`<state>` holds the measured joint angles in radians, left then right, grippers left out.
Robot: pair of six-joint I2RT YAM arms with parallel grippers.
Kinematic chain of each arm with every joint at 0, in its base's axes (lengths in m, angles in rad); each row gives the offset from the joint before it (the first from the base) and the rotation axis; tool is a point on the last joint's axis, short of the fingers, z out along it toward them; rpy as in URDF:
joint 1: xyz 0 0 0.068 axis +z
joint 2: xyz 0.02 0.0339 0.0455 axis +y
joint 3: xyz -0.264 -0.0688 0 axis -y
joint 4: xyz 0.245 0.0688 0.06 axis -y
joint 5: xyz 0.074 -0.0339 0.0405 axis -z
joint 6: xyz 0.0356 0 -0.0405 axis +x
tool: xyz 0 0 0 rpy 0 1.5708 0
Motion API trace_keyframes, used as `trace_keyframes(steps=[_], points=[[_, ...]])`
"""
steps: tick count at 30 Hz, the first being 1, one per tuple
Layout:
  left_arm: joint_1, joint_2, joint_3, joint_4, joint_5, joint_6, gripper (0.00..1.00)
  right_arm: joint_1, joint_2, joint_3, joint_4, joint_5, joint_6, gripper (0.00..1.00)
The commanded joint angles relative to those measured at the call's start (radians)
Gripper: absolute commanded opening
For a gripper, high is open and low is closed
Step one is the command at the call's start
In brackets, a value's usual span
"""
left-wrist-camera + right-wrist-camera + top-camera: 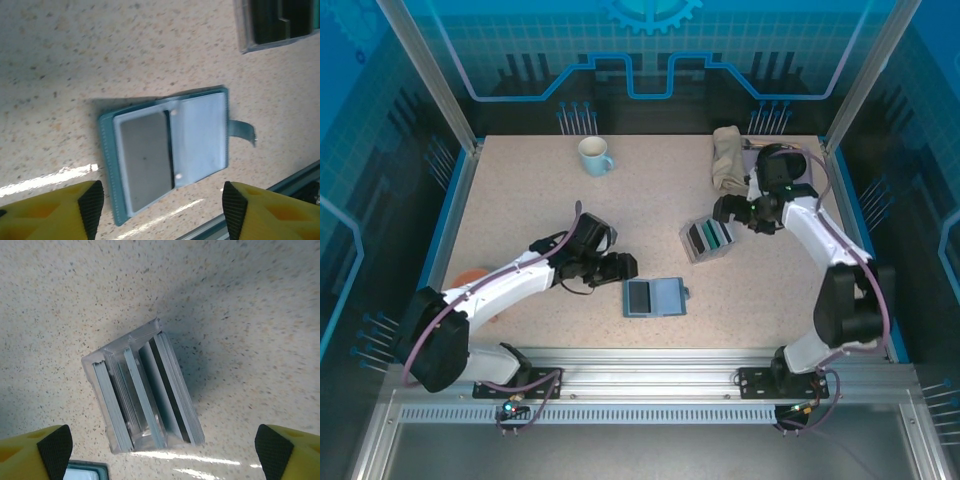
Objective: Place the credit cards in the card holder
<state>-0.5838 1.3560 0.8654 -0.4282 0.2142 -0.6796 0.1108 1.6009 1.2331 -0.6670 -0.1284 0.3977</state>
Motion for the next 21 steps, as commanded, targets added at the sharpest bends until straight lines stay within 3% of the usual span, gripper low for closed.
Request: trace_keyframes(steps=[1,7,14,21], points=[[-0.017,0.021,0.042,0.009,0.027,-0.027,0.69,-0.014,0.095,0.076,-0.017,-0.126,-0.027,0.96],[-0.066,0.097,0.078,0.017,0.014,-0.048,0.7,-0.004,0.237,0.113,0.033,-0.315,-0.004,0.89],[-0.077,0.138,0.092,0.023,-0.006,-0.067,0.71,0.05,0.233,0.073,0.091,-0.462,-0.016,0.84],[-0.076,0.167,0.114,0.0,-0.044,-0.082,0.71,0.113,0.209,0.056,0.061,-0.438,-0.026,0.83]])
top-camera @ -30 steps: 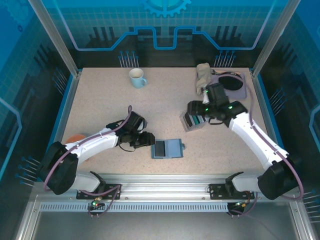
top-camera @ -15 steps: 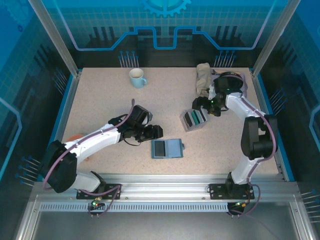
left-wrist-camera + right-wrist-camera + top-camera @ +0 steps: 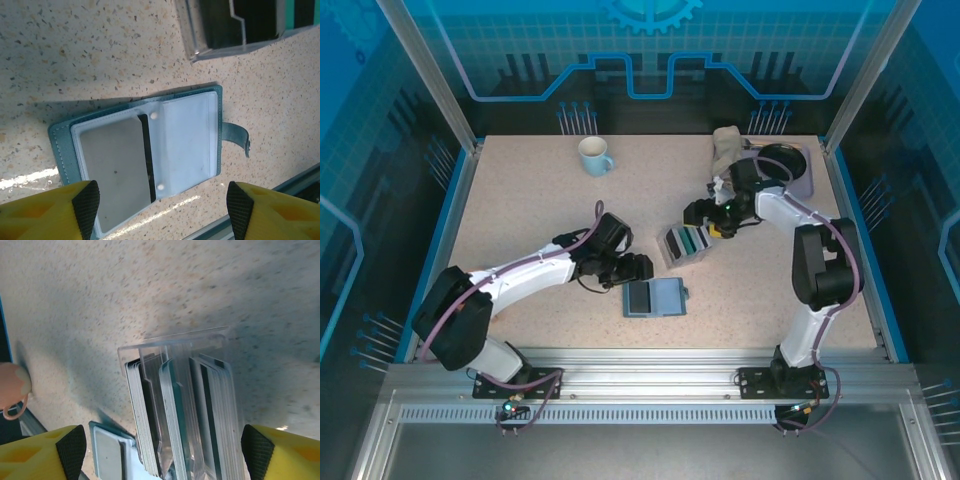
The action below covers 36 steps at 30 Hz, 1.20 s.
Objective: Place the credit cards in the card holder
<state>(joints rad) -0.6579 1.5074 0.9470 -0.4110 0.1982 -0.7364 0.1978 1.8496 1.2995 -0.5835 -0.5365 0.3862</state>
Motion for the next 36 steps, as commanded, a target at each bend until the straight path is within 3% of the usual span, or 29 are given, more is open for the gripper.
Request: trace_keyframes(steps=[1,8,10,14,19,21,29,36], points=[[-0.001,0.019,0.033,-0.018,-0.033,-0.028,0.71,0.03,-0.048,-0.014,-0.026,-0.024,-0.013,0.83],[0.0,0.005,0.019,-0.018,-0.068,-0.056,0.71,0.05,-0.119,-0.038,-0.047,-0.013,-0.01,0.8],[0.003,-0.007,0.011,-0.016,-0.072,-0.061,0.71,0.056,-0.144,-0.023,-0.084,0.079,-0.017,0.8],[0.015,-0.032,-0.009,0.003,-0.069,-0.077,0.71,0.115,-0.177,0.046,-0.2,0.393,-0.055,0.76],[0.037,-0.028,-0.019,0.042,-0.046,-0.116,0.73,0.236,-0.167,0.093,-0.244,0.632,-0.082,0.66],[0.049,-0.015,-0.012,0.055,-0.045,-0.138,0.74,0.281,-0.147,0.11,-0.258,0.701,-0.086,0.58],[0.122,0.126,0.099,0.114,0.02,-0.185,0.64,0.352,-0.082,0.13,-0.245,0.715,-0.075,0.43],[0.143,0.277,0.217,0.165,0.106,-0.201,0.63,0.368,-0.055,0.136,-0.234,0.694,-0.062,0.42]])
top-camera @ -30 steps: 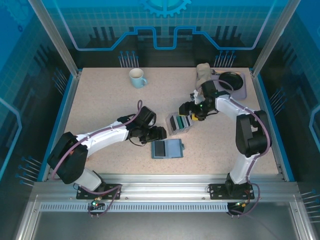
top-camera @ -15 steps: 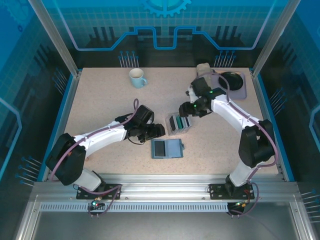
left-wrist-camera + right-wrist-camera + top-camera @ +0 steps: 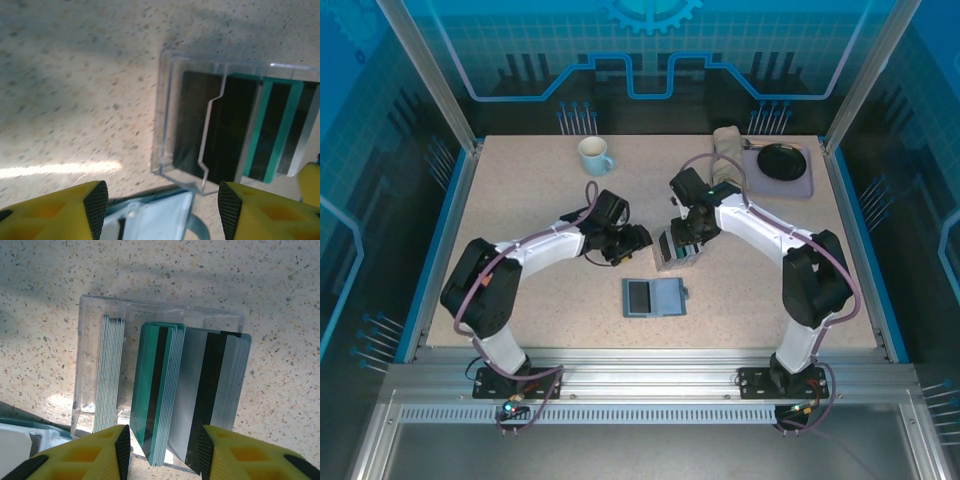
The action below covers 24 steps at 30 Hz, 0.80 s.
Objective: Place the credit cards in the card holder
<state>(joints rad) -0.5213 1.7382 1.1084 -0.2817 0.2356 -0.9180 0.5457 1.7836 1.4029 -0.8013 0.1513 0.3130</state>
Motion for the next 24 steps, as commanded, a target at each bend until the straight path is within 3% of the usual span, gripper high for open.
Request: trace_keyframes(steps=[1,11,24], points=[[0.005,0.069,0.073,0.035,0.076,-0.021,0.62,0.021,0.015,0.032,-0.014,0.004,0.015,0.42],[0.006,0.196,0.143,0.04,0.107,-0.042,0.59,0.038,0.038,0.041,-0.015,0.029,0.016,0.43],[0.004,0.253,0.094,0.067,0.131,-0.047,0.59,0.059,0.07,0.035,-0.014,0.093,0.002,0.45]])
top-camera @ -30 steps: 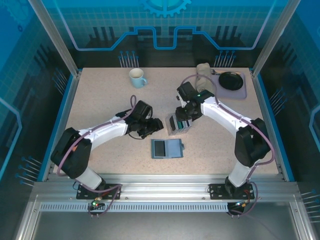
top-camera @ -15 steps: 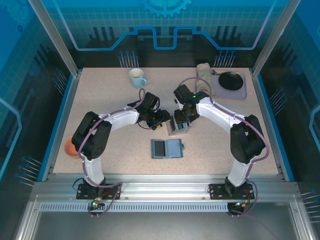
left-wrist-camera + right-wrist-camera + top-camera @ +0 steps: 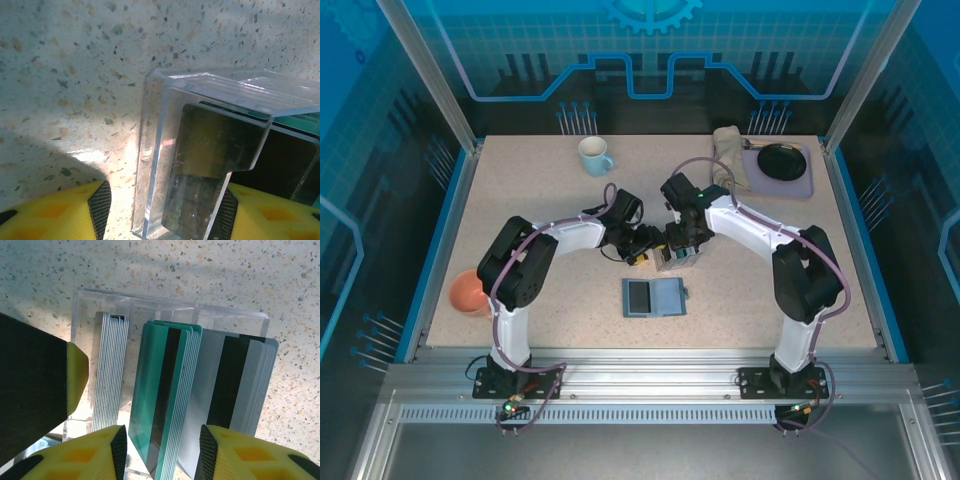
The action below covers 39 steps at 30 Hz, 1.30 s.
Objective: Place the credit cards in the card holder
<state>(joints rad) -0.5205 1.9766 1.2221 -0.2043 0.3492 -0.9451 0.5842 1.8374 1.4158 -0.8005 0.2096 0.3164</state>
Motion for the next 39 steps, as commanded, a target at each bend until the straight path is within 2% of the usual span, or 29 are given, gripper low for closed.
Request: trace_keyframes(steps=[1,15,23,32,39], points=[[0.005,0.013,-0.025,-0.007,0.019,-0.021,0.59,0.021,0.02,0.023,-0.014,0.037,-0.003,0.45],[0.004,0.004,-0.049,0.003,0.015,-0.027,0.57,0.066,0.108,0.063,-0.036,0.185,-0.016,0.36],[0.004,-0.002,-0.059,0.013,0.015,-0.034,0.57,0.083,0.114,0.074,-0.058,0.299,-0.011,0.37],[0.004,-0.004,-0.064,0.016,0.016,-0.037,0.57,0.085,0.091,0.072,-0.069,0.301,-0.017,0.3],[0.004,-0.005,-0.067,0.017,0.016,-0.036,0.57,0.098,0.094,0.079,-0.08,0.339,-0.018,0.3]])
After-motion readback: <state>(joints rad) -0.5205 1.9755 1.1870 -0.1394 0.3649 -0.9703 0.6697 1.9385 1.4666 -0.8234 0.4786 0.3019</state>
